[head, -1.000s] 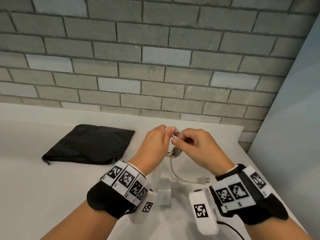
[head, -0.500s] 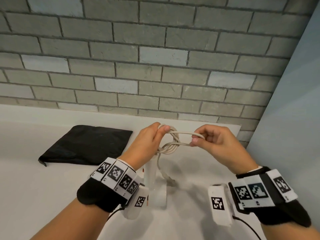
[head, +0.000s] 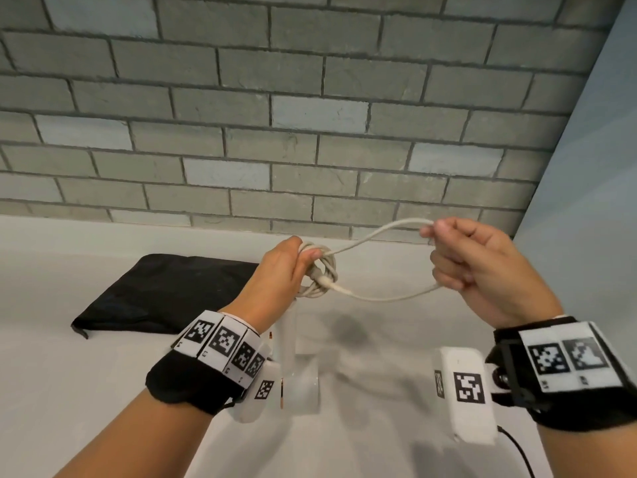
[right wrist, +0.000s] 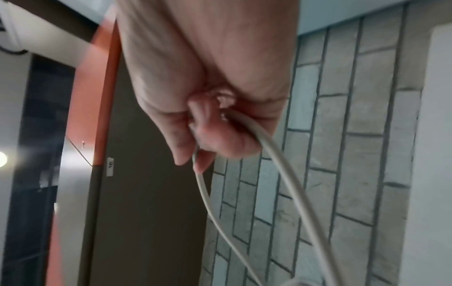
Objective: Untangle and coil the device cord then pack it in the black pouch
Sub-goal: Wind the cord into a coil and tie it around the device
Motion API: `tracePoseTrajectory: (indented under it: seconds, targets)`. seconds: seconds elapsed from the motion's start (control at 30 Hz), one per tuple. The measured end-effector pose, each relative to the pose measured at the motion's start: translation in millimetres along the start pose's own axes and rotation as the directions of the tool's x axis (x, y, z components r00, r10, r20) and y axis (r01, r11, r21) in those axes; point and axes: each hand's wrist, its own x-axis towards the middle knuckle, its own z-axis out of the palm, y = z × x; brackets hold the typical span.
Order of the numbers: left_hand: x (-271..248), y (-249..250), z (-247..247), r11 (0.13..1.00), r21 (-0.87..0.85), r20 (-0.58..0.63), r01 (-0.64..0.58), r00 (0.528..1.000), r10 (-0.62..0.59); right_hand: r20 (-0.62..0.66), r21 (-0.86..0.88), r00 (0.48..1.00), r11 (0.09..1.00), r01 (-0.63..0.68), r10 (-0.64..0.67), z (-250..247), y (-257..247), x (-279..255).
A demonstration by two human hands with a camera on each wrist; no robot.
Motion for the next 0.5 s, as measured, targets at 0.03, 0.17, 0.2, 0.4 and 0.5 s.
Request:
tracePoseTrajectory:
  seconds: [0.03,0.17,0.2,0.4,0.5]
  targets:
    - [1,-1,0,1.000,0.021,0.007,-0.011,1.000,0.011,0.025,0.041,0.999,0.999,0.025,-0.026,3,-6,2]
    - [1,-1,1,0.995,0.091,0.034,-0.034,0.999,0.031,0.080,0.156,0.971,0.965,0.210,-0.225,16,-29,8]
    - [1,-1,2,0.994,0.104,0.039,-0.035,0.999,0.031,0.098,0.161,0.954,0.951,0.265,-0.283,21,-33,9]
    - [-1,-1,-3,0.995,0.071,0.036,-0.066,0.997,0.064,-0.058,-0.157,0.917,0.911,0.382,-0.395,17,-18,14]
    - [-6,-1,-3,0.997,0.035,-0.009,-0.073,0.997,0.074,-0.164,-0.635,0.892,0.737,0.232,-0.422,-9,1,18]
